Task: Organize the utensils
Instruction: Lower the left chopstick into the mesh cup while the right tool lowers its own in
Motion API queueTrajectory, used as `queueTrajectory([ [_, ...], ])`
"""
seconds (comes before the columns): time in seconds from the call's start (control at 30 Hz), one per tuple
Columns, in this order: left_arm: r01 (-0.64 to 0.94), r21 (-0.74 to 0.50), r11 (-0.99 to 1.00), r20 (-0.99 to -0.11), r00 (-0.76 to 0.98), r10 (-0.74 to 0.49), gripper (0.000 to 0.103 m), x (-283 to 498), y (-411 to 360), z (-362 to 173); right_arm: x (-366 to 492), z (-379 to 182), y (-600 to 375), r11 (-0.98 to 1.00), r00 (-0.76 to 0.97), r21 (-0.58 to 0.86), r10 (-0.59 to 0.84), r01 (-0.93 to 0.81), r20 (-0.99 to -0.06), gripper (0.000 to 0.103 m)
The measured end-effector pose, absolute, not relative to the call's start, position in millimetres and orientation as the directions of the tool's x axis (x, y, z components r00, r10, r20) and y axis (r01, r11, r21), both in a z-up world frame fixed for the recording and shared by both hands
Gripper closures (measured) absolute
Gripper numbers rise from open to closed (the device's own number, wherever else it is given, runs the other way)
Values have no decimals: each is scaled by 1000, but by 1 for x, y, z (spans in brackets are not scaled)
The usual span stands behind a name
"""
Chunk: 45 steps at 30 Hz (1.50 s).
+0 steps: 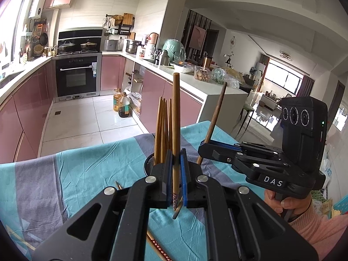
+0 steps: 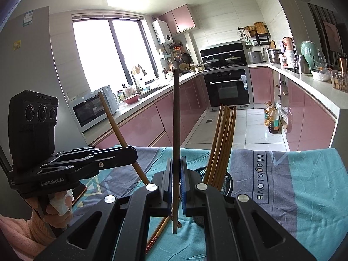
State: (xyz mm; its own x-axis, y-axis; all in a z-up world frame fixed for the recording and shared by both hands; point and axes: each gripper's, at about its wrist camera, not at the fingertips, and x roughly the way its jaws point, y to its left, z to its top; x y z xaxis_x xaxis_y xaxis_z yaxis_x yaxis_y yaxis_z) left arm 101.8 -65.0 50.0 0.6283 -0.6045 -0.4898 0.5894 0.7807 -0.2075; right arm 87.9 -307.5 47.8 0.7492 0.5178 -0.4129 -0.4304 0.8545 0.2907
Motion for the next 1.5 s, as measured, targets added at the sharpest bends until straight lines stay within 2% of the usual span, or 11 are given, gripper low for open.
queueTrajectory([
  [1.5, 587, -181, 789, -410, 684, -604, 96, 95, -58, 87, 104, 81, -312, 874, 804, 235, 484, -425, -347, 97],
])
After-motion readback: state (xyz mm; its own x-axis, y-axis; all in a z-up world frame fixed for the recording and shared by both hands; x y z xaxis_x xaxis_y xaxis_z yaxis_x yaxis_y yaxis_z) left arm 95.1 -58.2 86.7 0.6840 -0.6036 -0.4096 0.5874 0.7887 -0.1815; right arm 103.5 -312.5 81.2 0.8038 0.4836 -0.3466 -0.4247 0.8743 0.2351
